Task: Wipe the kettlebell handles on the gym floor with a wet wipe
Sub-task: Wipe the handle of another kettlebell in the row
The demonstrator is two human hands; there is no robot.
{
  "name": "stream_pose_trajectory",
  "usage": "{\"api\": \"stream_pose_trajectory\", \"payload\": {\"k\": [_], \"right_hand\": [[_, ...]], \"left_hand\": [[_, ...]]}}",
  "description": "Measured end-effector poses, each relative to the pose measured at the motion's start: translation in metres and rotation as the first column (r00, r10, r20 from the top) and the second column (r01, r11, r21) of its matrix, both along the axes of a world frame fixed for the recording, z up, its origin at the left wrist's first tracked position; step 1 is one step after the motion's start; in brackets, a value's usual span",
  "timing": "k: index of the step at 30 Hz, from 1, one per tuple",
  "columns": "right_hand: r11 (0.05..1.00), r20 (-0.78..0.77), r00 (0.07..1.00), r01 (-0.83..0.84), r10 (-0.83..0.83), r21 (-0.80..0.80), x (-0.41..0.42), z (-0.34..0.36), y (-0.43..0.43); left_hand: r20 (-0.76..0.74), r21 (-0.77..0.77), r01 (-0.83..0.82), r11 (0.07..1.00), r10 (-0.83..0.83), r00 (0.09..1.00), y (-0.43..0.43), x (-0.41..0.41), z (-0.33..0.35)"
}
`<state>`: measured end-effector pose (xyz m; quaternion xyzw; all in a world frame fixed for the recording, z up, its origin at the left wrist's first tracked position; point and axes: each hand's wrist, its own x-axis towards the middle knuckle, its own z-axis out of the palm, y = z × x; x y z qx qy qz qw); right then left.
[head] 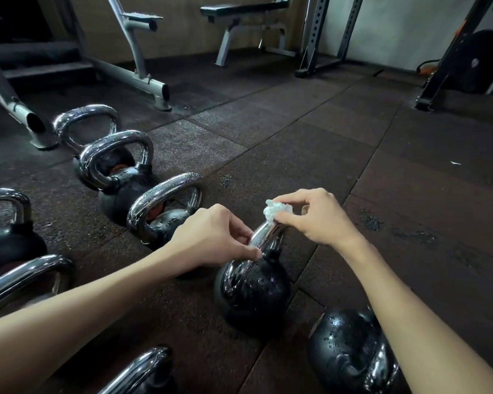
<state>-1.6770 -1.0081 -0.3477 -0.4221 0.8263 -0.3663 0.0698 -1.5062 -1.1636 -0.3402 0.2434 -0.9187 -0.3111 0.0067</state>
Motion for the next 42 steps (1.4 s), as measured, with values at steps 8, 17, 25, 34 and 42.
{"api": "stream_pose_trajectory", "payload": {"k": [8,17,25,34,42], "right_hand": [[0.994,0.116,0.992,0.064,-0.054,-0.085,0.000,-0.018,0.004],[0.998,0.228,0.974,0.021,-0.006,-0.065,-0.008,-0.023,0.007],[0.987,0.273,0.962,0.064,-0.022,-0.145,0.003,-0.024,0.004],[0.986,0.392,0.918,0.010,0.057,-0.168,0.029,-0.050,-0.002],[0.951,0.537,0.843,0.138,0.034,-0.277,0.042,-0.066,-0.007]], "left_hand": [[0.007,-0.027,-0.004,1.000,0.004,1.000,0.003,0.003,-0.001],[0.044,-0.251,0.037,0.967,-0.027,0.999,0.013,-0.039,0.008],[0.033,-0.278,0.013,0.960,-0.004,0.999,0.011,-0.006,0.004],[-0.007,-0.266,-0.115,0.957,0.118,0.993,0.019,0.079,0.002],[-0.036,-0.204,-0.072,0.976,0.066,0.997,0.004,0.087,-0.002]]}}
